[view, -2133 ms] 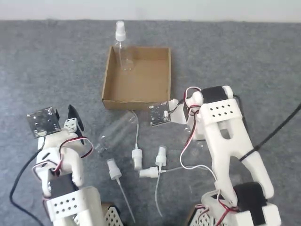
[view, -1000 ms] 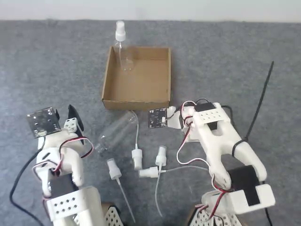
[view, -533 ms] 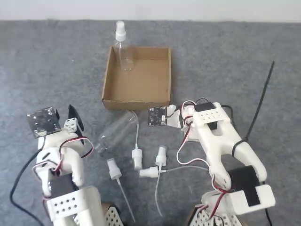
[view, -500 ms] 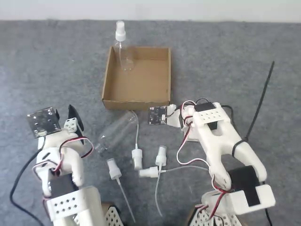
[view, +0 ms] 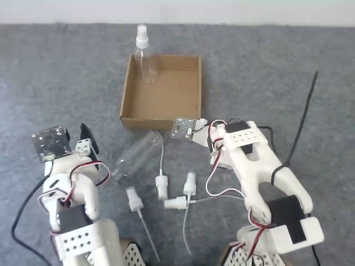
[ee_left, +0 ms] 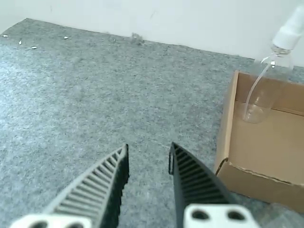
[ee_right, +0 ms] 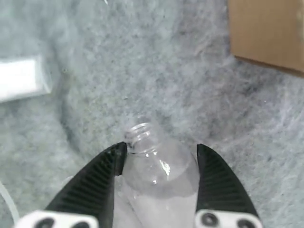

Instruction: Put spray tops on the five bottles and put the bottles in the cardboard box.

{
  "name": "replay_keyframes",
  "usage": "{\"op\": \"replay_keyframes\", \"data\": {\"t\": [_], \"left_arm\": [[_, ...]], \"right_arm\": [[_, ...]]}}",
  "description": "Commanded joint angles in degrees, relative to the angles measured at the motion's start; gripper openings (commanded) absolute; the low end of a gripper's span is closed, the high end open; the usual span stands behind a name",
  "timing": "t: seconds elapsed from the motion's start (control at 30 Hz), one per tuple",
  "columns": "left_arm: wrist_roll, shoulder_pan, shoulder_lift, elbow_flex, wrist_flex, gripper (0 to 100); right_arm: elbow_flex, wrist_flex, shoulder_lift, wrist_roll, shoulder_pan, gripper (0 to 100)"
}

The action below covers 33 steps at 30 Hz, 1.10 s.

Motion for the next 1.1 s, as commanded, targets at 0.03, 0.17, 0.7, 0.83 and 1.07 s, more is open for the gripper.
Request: {"op": "replay_keyframes", "data": {"t": [0.03, 0.17, 0.7, 0.83, 1.07], "left_arm": [[0.4, 0.0, -1.0, -0.6, -2.2, 14], [0.4, 0.0, -1.0, -0.6, -2.2, 14], [0.4, 0.0, -1.0, -0.6, -2.2, 14], [0.4, 0.0, -1.0, -0.6, -2.2, 14], [0.4, 0.0, -1.0, -0.6, -2.2, 14]], "right_arm": [[-2.4, -0.3, -1.1, -1.3, -0.9, 11.8], [-2.4, -0.2, -1.2, -4.1, -0.8, 11.8], [-2.3, 9.7, -11.5, -9.8, -3.1, 12.5], [-2.3, 11.9, -13.5, -9.8, -3.6, 12.5], [-2.3, 12.4, -14.9, -9.8, -3.6, 28.1]]}}
